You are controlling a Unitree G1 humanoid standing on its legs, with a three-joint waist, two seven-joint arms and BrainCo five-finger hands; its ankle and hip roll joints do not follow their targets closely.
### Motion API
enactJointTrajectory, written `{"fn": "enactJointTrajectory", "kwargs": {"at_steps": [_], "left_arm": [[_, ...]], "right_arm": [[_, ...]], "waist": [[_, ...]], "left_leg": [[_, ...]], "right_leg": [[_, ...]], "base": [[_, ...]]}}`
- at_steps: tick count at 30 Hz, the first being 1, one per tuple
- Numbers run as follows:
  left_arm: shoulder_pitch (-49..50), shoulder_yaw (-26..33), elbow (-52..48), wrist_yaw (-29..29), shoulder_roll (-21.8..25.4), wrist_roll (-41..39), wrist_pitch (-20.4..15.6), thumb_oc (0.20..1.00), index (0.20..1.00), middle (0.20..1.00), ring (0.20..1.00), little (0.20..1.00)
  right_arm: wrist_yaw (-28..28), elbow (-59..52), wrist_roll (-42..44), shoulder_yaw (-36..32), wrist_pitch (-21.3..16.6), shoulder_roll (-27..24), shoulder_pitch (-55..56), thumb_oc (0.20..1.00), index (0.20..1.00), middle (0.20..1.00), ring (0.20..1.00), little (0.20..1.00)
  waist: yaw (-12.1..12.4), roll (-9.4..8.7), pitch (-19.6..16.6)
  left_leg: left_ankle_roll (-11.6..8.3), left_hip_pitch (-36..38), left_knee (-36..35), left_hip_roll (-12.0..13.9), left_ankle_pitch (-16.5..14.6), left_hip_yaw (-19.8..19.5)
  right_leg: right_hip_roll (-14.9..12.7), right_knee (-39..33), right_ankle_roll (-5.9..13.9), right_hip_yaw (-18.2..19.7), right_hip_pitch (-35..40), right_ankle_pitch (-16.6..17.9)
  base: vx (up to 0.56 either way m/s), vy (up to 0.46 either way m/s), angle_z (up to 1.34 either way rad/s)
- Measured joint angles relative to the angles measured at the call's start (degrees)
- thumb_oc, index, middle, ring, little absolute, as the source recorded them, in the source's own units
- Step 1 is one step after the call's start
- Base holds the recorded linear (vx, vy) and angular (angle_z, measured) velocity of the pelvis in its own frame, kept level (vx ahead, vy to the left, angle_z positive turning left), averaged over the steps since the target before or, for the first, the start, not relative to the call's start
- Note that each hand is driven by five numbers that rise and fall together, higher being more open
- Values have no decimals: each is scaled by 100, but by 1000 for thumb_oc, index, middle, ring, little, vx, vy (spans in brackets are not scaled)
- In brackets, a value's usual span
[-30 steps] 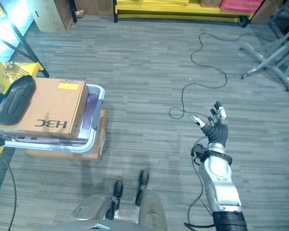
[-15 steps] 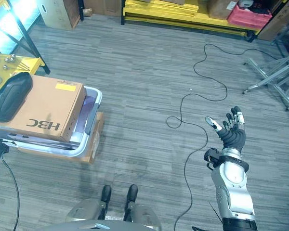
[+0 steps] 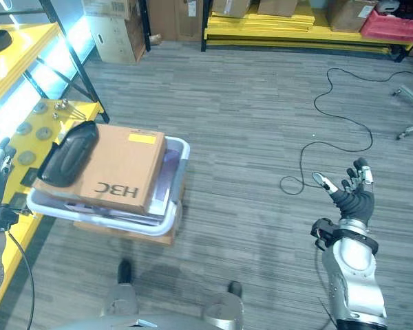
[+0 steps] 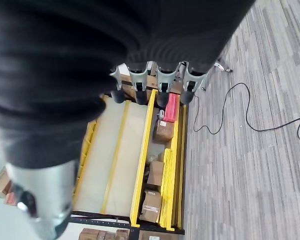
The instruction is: Move parts from the plastic box to the shelf.
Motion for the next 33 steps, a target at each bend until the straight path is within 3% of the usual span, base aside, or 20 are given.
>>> {"fn": "enactJointTrajectory", "kwargs": {"at_steps": [1,2,3,4,5,8,9,10,11,12,15,16,19,24,29,33], "left_arm": [[-228,-69,204,120,22,16,-27,1000,1000,1000,1000,1000],[-223,-105,197,133,34,24,-43,1000,1000,1000,1000,1000],[-231,-212,295,151,116,51,-129,1000,1000,1000,1000,1000],[-372,-416,315,201,229,133,-140,1000,1000,1000,1000,1000],[-393,-518,205,244,387,214,-151,1000,1000,1000,1000,1000],[-306,-507,27,248,849,308,-187,1000,1000,1000,1000,1000],[-94,-350,18,194,893,275,-163,1000,1000,1000,1000,1000],[14,-254,14,144,887,264,-157,1000,1000,1000,1000,1000],[104,-182,24,110,852,207,-145,1000,1000,1000,1000,1000],[276,-63,-18,72,795,167,-137,1000,1000,1000,1000,1000],[372,-8,-318,79,498,171,-123,1000,1000,1000,1000,1000],[370,-16,-414,80,438,185,-99,1000,1000,1000,1000,1000],[352,-57,-649,87,373,295,-46,1000,1000,1000,1000,1000],[268,-130,-719,148,415,394,68,1000,1000,1000,1000,1000],[482,-128,-752,124,388,393,73,1000,1000,1000,1000,1000],[681,-131,-833,34,334,395,118,1000,1000,1000,1000,1000]], "right_arm": [[-10,65,6,262,47,162,-270,1000,1000,1000,1000,1000],[-15,62,10,282,48,235,-416,1000,1000,1000,1000,1000],[-28,66,11,290,47,277,-493,1000,1000,1000,1000,1000],[-52,26,85,205,-4,359,-439,1000,1000,1000,1000,1000],[-131,-42,120,137,-122,420,-373,1000,1000,1000,1000,1000],[-158,4,122,117,-228,611,-532,1000,1000,1000,1000,1000],[-131,-3,123,272,-195,755,-547,1000,1000,1000,1000,1000],[-112,-27,124,331,-183,761,-545,1000,1000,1000,1000,1000],[-88,-95,131,334,-113,760,-402,1000,1000,1000,1000,1000],[-23,-335,197,326,-82,754,-118,1000,1000,1000,1000,1000],[29,-870,282,323,-79,665,259,1000,1000,1000,1000,1000],[50,-921,291,318,-88,626,294,1000,1000,1000,1000,1000],[95,-880,343,314,-97,598,284,1000,1000,1000,1000,1000],[99,-645,301,636,-107,595,-56,1000,1000,1000,1000,1000],[19,-642,-1,659,60,345,-39,1000,1000,1000,1000,1000],[-27,-638,35,501,163,139,68,1000,1000,1000,1000,1000]], "waist": [[3,-144,122],[62,-88,156],[132,-47,178],[214,-36,169],[267,-117,141],[352,-79,261],[402,12,311],[454,35,321],[451,54,336],[488,17,307],[473,-109,220],[454,-143,184],[437,-206,67],[359,-144,-172],[398,4,-439],[394,-10,-589]], "left_leg": [[376,-438,1054,-422,-582,169],[465,-557,1417,-446,-761,244],[552,-549,1520,-534,-881,307],[762,-669,1823,-761,-962,371],[865,-815,2063,-967,-1154,398],[1212,-1155,2663,-1202,-1621,512],[1379,-1122,2579,-1218,-1609,627],[1409,-1045,2434,-1222,-1544,625],[1531,-857,2053,-1224,-1400,615],[1466,-494,1239,-1238,-978,617],[1412,-23,-6,-1357,-350,597],[1375,-4,-140,-1397,-286,581],[1308,22,-334,-1420,-133,531],[1236,98,-682,-1365,86,469],[1166,264,-957,-1325,204,429],[1121,320,-1010,-1263,235,358]], "right_leg": [[-371,87,-252,235,-240,938],[-467,-98,-187,357,-229,1446],[-575,139,-190,232,-270,1289],[-608,300,-175,-6,-119,1298],[-780,60,-273,-114,-45,1446],[-995,-382,-416,-123,56,1994],[-847,-385,-291,-41,-48,2102],[-734,-302,-146,-24,-93,1856],[-334,-35,6,5,-103,1078],[295,270,-4,-72,-167,341],[1210,-24,-66,-275,-184,-231],[1280,-241,-205,-275,-156,-184],[1332,-788,-190,-276,14,149],[1514,-1503,-234,-397,309,524],[1607,-1763,-254,-472,504,630],[1680,-1766,-299,-531,579,580]], "base": [[52,794,-26],[44,817,-27],[56,730,-6],[60,534,15],[71,518,20],[66,347,-3],[105,386,-20],[89,273,-25],[66,193,-12],[43,122,-2],[60,28,2],[69,-45,5],[23,-65,2],[38,-93,4],[64,-92,3],[100,-63,6]]}}
